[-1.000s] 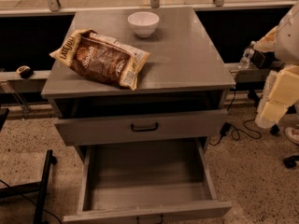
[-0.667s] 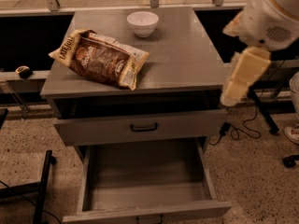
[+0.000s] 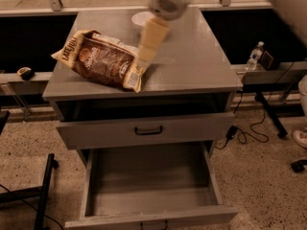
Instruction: Place brown chip bag into middle drawer
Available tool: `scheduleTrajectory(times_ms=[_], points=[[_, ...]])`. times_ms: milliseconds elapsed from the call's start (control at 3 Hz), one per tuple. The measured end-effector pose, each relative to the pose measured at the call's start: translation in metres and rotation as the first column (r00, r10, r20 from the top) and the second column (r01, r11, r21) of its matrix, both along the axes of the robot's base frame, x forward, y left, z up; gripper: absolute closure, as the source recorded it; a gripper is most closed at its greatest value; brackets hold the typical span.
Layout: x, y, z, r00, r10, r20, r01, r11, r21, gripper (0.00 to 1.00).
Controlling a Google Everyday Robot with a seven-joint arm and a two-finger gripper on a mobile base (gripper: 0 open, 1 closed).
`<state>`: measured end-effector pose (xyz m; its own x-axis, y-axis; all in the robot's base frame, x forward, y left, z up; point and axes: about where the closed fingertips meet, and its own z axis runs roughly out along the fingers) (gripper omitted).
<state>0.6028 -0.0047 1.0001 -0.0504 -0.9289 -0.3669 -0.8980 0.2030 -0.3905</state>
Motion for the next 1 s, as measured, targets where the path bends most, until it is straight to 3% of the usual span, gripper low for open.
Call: scheduleTrajectory(times_ms=[333, 667, 1000], points=[[0.055, 0.076, -0.094, 0.9821, -0.106, -0.155, 0.114, 0.992, 0.045, 0.00], [0.074, 0.098, -0.140, 0.9502, -0.176, -0.257, 0.206, 0.974, 0.097, 0.00], [0.079, 0.117, -0.151, 0.9410, -0.139, -0.309, 0.211, 0.954, 0.214, 0.19]])
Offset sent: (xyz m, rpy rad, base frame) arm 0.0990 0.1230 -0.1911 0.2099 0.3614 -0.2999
